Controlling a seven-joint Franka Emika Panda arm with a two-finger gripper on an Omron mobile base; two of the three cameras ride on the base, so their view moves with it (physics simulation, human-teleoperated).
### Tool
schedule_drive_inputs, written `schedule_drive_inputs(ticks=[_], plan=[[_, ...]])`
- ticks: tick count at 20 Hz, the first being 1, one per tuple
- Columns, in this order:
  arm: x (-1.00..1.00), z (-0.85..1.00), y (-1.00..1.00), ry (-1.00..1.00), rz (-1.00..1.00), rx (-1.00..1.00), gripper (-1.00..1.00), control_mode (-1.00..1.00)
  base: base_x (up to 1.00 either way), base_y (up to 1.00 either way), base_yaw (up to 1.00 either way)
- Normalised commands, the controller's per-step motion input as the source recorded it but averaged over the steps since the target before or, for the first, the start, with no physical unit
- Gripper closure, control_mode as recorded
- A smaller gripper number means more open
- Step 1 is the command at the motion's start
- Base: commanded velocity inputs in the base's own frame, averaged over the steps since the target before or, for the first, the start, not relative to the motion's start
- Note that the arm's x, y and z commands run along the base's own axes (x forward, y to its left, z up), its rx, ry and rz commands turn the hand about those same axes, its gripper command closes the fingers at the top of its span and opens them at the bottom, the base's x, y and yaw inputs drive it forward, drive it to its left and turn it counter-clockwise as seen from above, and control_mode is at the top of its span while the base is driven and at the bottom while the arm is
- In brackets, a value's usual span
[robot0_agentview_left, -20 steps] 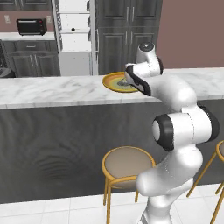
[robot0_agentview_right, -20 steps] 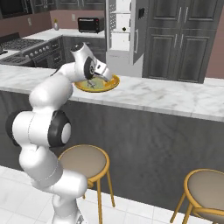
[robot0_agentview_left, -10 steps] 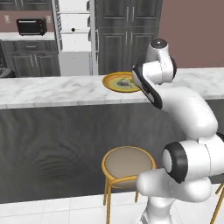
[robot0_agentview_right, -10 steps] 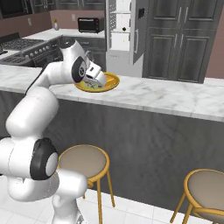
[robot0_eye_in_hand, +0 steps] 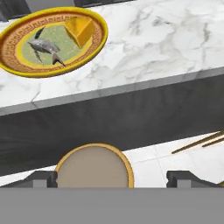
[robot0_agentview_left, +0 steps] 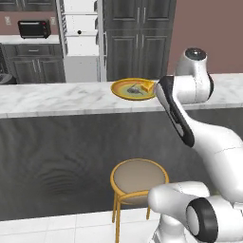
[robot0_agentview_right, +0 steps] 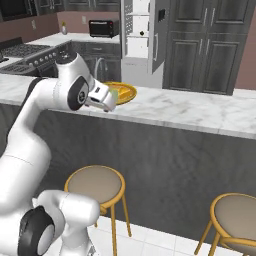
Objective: Take the cheese, fish, and avocado from the fridge and place them on the plate on the dining counter to create an appetizer plate.
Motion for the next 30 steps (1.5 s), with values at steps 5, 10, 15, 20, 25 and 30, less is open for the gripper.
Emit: schedule_drive_inputs(ticks=[5,10,15,20,25,30], plan=[[-0.99,0.0,-0.02,0.0,0.17,0.02,-1.0,-1.0,0.0,0.0,0.0],[-0.66,0.0,-0.05,0.0,0.17,0.01,-1.0,-1.0,0.0,0.0,0.0],[-0.19,0.0,-0.05,0.01,0.05,0.0,-1.0,1.0,-0.32,-0.33,0.01],[0.0,0.0,0.0,0.0,0.0,0.0,-1.0,1.0,-0.69,-0.97,-0.13],[0.0,0.0,0.0,0.0,0.0,0.0,-1.0,1.0,-0.67,-1.0,-0.25],[0.0,0.0,0.0,0.0,0.0,0.0,-1.0,1.0,-0.13,-1.0,-0.29]])
